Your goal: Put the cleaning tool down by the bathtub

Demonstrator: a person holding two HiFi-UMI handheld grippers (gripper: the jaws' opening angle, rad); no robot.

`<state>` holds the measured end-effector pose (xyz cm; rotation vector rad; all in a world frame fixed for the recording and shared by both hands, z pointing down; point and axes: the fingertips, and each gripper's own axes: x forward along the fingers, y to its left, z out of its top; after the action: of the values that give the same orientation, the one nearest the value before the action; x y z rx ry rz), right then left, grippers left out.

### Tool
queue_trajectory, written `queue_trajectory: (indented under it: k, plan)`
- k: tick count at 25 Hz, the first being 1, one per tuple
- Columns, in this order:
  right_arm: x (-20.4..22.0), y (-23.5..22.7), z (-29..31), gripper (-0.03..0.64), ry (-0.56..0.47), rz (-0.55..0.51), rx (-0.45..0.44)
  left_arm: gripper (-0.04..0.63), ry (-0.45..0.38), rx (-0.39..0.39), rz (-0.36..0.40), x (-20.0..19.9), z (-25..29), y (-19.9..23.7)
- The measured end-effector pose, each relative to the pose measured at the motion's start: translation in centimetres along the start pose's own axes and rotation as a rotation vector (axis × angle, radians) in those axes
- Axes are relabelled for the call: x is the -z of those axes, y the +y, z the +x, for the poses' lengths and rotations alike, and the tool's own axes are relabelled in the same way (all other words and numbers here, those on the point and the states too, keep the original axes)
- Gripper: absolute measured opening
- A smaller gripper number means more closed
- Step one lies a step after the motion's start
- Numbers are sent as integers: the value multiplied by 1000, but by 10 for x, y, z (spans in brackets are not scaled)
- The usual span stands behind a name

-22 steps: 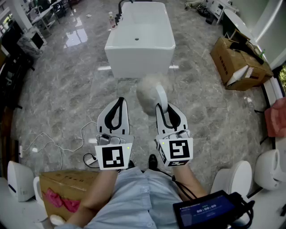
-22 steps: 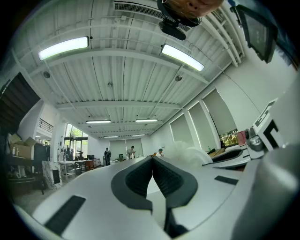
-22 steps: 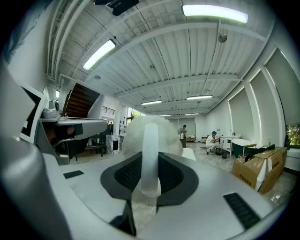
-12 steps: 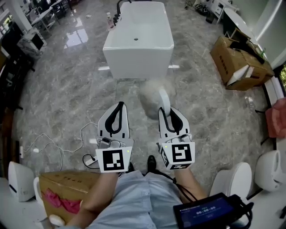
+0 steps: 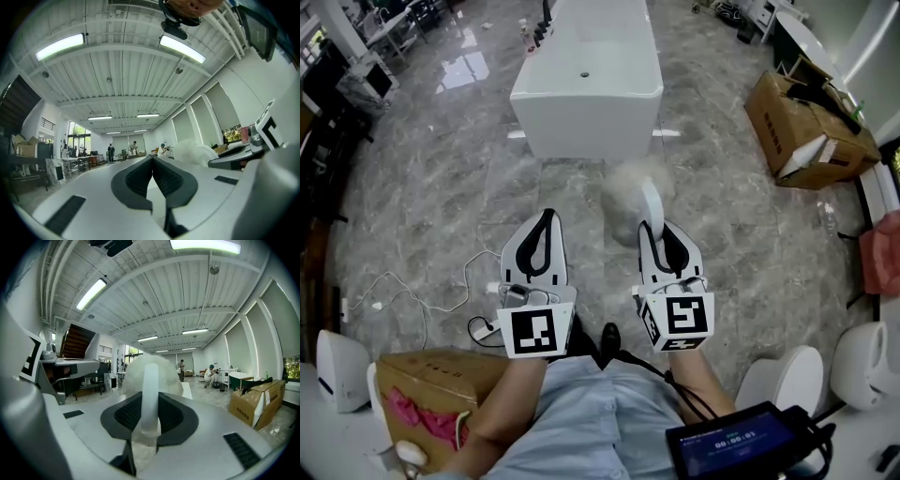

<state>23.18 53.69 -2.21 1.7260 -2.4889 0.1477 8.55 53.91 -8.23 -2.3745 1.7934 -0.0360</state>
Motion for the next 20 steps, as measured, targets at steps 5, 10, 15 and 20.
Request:
queue_trajectory:
  k: [5,10,15,20]
  plan:
    - [2,-6,24,95,7,-4,-20,15,7,-19,-2,8,18,6]
    - [10,-13,66,95,38,-13,-24,15,16,-45,-14,24,50,32]
    - [14,-16,126,95,63,-20,-23,15,33,-54,-36,44,97,67]
    - [4,-23,196,95,70,-28,-24,15,34,-44,-28,57,158,99]
